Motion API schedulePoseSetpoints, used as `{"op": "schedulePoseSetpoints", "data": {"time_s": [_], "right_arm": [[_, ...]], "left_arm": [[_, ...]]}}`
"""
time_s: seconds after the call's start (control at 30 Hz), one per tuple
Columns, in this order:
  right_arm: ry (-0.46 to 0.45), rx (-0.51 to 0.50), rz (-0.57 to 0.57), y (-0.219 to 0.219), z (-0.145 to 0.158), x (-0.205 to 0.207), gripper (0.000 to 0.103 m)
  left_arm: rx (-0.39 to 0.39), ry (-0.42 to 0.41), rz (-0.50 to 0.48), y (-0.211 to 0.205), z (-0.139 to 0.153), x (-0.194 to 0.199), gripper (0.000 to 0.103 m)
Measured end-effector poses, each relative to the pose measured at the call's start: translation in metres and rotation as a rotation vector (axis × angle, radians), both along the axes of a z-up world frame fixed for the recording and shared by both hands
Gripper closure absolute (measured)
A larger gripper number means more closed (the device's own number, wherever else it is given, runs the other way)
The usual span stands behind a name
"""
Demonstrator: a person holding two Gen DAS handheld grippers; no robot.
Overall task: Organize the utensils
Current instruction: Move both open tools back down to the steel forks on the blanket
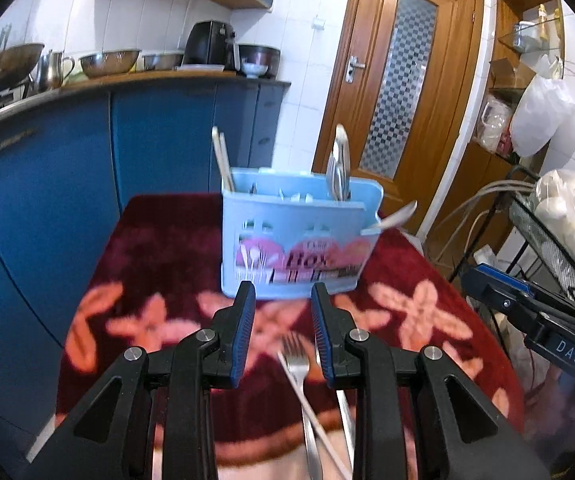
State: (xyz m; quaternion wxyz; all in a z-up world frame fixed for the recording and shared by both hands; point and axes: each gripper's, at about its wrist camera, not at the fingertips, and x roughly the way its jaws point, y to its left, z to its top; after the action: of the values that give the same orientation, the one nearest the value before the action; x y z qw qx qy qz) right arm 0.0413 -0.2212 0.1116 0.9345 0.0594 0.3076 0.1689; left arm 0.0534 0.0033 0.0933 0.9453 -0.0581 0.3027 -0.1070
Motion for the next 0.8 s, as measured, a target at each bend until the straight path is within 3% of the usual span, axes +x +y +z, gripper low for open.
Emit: {"op": "schedulePoseSetpoints", "data": {"time_s": [0.37,0.63,0.8], "right_arm": [[0.093,-0.015,-0.027,-0.002,-0.046,-0.016,0.064],[0.145,-0.004,-0.041,-0.007,-0.07,-0.015,0.064],[0.17,0.012,-0.049,-0.012,-0.08,-0.013,0.064]], "left_arm": [[0.017,0.103,-0.023,-0.01,-0.038,-0.014,0.074],[0.024,0.226,-0.063,-0.03,-0.073,-0.004,0.074],[0.074,0.247,-0.06,-0.04,-0.085,0.0,0.074]]}}
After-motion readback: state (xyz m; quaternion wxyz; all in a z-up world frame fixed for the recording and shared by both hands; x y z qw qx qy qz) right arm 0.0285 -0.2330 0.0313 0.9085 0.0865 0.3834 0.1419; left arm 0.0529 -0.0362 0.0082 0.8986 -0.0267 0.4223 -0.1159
